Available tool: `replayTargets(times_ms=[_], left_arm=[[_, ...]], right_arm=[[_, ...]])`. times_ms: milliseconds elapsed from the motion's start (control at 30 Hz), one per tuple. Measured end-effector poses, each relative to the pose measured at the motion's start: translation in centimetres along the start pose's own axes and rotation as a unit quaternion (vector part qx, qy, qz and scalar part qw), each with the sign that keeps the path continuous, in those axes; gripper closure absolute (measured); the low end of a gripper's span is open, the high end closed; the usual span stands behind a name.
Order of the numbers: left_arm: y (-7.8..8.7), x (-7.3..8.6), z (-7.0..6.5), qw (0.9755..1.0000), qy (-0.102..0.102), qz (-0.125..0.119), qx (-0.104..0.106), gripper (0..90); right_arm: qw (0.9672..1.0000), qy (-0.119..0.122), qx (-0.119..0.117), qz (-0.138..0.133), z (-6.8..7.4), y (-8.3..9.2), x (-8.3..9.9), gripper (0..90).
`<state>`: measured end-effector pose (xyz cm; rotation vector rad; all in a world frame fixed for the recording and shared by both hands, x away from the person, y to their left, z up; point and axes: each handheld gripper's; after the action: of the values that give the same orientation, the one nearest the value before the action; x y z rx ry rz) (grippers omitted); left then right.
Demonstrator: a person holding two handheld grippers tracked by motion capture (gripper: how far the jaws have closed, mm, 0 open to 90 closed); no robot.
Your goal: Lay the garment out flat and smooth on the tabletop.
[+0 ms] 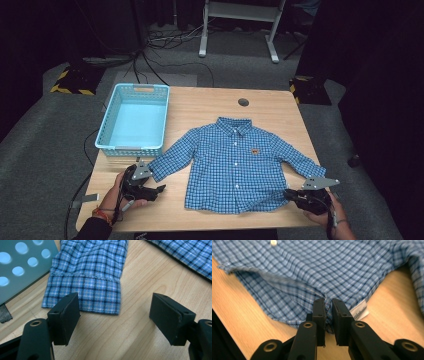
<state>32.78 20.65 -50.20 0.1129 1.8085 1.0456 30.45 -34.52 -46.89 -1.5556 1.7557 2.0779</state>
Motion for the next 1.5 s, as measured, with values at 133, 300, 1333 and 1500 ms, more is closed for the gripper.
replayTargets(times_ms=[133, 300, 1333, 1500], left_arm=[[0.0, 0.0, 0.0, 1.0, 0.001, 0.0, 0.0, 24.2], [0.0, 0.0, 0.0, 1.0, 0.001, -0.001, -0.001, 24.2], [-0.1, 0.0, 0.0, 1.0, 0.004, -0.001, -0.001, 24.1], [-0.1, 0.0, 0.0, 1.0, 0.004, -0.002, -0.002, 24.2]], right_arm=[[1.0, -0.003, -0.004, 0.002, 0.1, 0.1, 0.8, 80.7], [0.9999, -0.011, -0.008, 0.008, 0.1, 0.1, 1.8, 79.5], [0.9954, -0.053, 0.071, -0.035, -2.9, 1.6, 3.8, 31.3], [0.9932, -0.079, 0.082, -0.022, -4.4, -0.6, 3.9, 27.1]])
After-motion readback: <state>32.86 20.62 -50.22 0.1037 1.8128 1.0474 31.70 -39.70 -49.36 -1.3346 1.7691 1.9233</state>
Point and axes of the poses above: each handheld gripper's, and its own axes: y roughly backward along the jaws, x roughly out of its underside, z roughly to its left, and after that the axes turned 10 degrees about x, right-handed
